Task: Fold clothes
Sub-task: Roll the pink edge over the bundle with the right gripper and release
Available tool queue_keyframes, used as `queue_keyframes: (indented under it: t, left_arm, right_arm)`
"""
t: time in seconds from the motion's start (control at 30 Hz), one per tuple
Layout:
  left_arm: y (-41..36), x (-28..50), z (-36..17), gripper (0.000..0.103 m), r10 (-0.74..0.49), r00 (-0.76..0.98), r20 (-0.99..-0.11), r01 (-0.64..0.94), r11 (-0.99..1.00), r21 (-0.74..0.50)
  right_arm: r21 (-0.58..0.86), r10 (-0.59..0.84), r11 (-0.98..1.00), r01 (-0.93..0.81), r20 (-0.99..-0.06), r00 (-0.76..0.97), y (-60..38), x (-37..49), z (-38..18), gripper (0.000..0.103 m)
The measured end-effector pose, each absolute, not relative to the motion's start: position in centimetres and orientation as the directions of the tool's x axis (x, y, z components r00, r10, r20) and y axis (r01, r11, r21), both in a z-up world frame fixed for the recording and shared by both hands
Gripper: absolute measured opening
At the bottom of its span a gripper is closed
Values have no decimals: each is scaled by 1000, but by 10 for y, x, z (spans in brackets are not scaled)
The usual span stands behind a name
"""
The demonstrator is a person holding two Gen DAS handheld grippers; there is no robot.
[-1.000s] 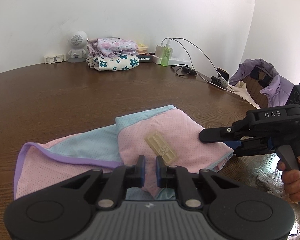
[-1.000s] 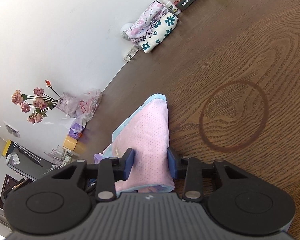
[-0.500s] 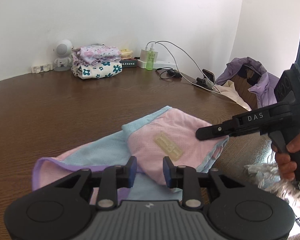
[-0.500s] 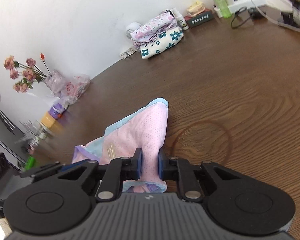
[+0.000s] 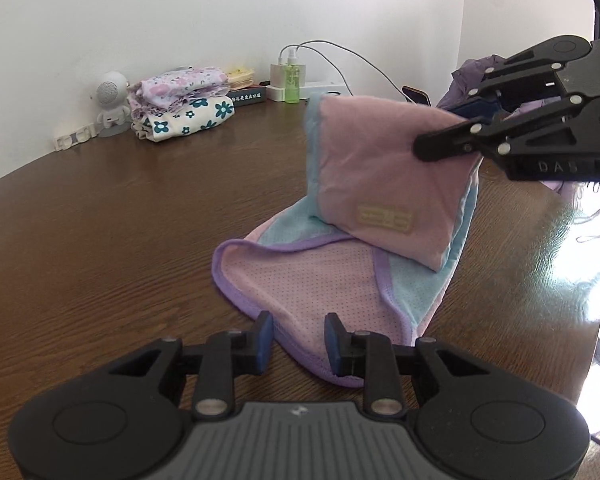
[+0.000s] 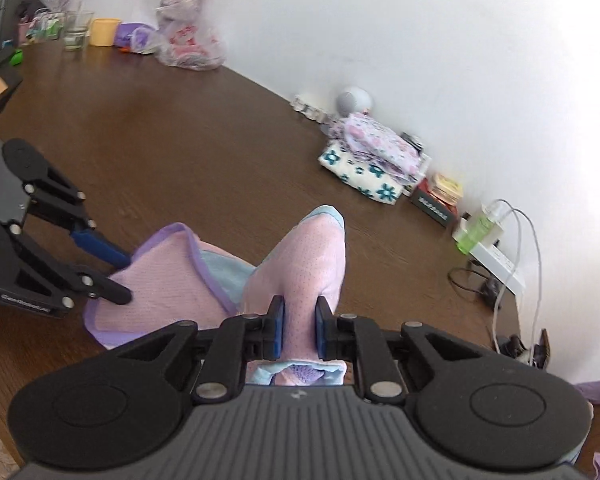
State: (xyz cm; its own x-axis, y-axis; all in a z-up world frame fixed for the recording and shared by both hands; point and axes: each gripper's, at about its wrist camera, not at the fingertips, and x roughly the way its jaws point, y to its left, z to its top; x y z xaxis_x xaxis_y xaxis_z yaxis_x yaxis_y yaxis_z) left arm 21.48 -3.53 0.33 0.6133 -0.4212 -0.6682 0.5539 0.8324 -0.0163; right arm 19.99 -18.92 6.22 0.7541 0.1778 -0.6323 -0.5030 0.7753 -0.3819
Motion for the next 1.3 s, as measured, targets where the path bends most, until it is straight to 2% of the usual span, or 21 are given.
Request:
queue_keyframes:
  t: [0.17, 0.27, 0.53, 0.9, 1.1, 1.17, 1.23, 1.3]
  left_arm:
    - [-27, 212, 6, 31, -437, 604, -666, 555, 831, -41]
    - [-24, 210, 6, 38, -435, 607, -666, 555, 831, -37]
    - [-21, 204, 5, 36, -418, 619, -665, 552, 833, -9]
    - [-19, 200, 5, 36, -402, 628, -666, 550, 835, 15]
    - [-14, 197, 4, 38, -409, 625, -665, 549, 836, 2]
    - [-8, 194, 5, 42, -402, 623, -671, 539, 843, -4]
    - [1, 191, 7, 49, -388, 624, -678, 520, 854, -10]
    - [16, 188, 11, 51, -376, 633, -677, 490, 871, -25]
  right_arm:
    - [-401, 216, 718, -570, -650, 729, -152, 185, 52, 14]
    - [-373, 238, 712, -594, -668, 705, -140, 181, 46, 14]
    - [-348, 285, 705, -618, -660, 695, -122, 168, 37, 14]
    - [-392, 236, 767, -507, -563, 792, -136, 172, 55, 14]
    - [-400, 298, 674, -621, -622, 724, -112, 159, 36, 14]
    - [-392, 315, 660, -641, -630, 710, -107, 156, 28, 14]
    - [-355, 348, 664, -658, -632, 692, -106, 155, 26, 18]
    - [-269, 401, 672, -690, -652, 644, -111, 158, 27, 26]
